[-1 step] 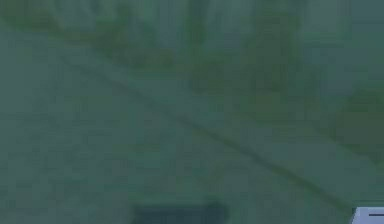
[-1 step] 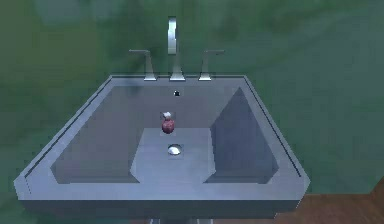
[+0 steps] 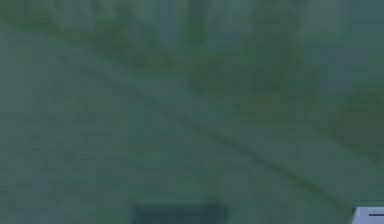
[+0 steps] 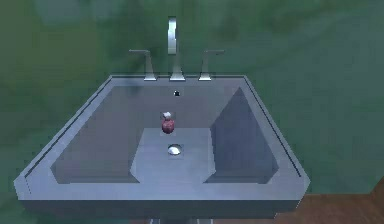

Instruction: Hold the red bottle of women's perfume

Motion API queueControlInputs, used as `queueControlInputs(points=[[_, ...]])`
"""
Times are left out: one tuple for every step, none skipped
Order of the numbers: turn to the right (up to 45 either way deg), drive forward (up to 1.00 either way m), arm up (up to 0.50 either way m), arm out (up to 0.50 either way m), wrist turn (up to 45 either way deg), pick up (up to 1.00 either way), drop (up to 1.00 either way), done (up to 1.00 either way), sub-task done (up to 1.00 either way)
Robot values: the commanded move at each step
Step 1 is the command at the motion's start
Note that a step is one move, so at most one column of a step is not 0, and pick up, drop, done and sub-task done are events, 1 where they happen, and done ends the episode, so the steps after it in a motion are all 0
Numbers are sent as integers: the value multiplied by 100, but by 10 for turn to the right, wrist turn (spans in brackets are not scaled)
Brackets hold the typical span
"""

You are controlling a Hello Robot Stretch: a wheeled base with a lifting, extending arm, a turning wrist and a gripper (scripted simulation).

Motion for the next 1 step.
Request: queueControlInputs(points=[[0, 0, 38, 0, 0, 0, 0, 0, 0]])
